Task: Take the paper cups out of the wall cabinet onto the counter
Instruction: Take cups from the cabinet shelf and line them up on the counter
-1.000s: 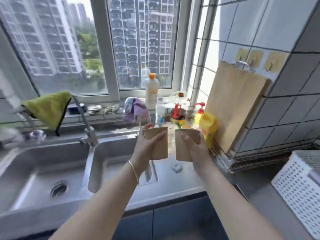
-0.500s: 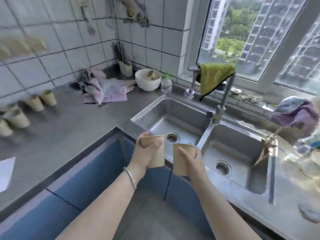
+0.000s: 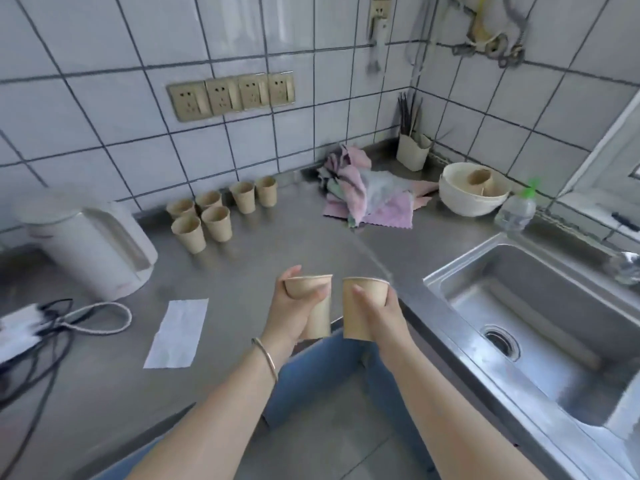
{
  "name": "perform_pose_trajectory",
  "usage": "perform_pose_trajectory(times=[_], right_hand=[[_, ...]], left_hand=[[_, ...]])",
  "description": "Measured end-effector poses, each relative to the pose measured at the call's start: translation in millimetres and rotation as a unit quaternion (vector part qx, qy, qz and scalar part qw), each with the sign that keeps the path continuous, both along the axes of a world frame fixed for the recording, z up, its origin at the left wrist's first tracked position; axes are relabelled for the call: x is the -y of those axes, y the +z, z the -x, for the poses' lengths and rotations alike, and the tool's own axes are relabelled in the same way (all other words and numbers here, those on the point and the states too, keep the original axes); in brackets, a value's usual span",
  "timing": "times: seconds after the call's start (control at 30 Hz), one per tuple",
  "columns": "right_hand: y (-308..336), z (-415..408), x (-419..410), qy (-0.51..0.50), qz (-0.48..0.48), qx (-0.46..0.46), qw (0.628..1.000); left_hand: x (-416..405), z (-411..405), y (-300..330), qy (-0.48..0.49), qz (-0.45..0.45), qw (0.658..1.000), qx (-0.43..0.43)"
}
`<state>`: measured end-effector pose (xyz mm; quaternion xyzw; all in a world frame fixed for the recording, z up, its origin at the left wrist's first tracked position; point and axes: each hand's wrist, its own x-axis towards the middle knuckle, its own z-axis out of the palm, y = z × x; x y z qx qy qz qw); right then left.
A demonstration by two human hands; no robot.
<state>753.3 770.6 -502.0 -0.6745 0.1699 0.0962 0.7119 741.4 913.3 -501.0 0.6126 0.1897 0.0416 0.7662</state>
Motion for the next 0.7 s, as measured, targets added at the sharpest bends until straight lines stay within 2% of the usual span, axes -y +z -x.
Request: perform_pose_trajectory(times=[0.23, 0.47, 0.7], right_hand=[[-28.7, -95.0, -67.7, 0.108, 0.004, -0.014, 0.994], [-44.5, -229.4, -118.4, 0.222, 0.037, -0.046, 0.973], [-69.6, -313.4, -154.3, 0.251, 0.098, -0.062, 0.961]], left_hand=[[-67.8, -68.2, -26.0, 0.094, -0.027, 0.995, -0.012], [-114.6, -175.2, -46.7, 0.174, -0.015, 0.983, -0.065], [-145.7, -248.1, -77.6, 0.220, 0.003, 0.970, -0.100]])
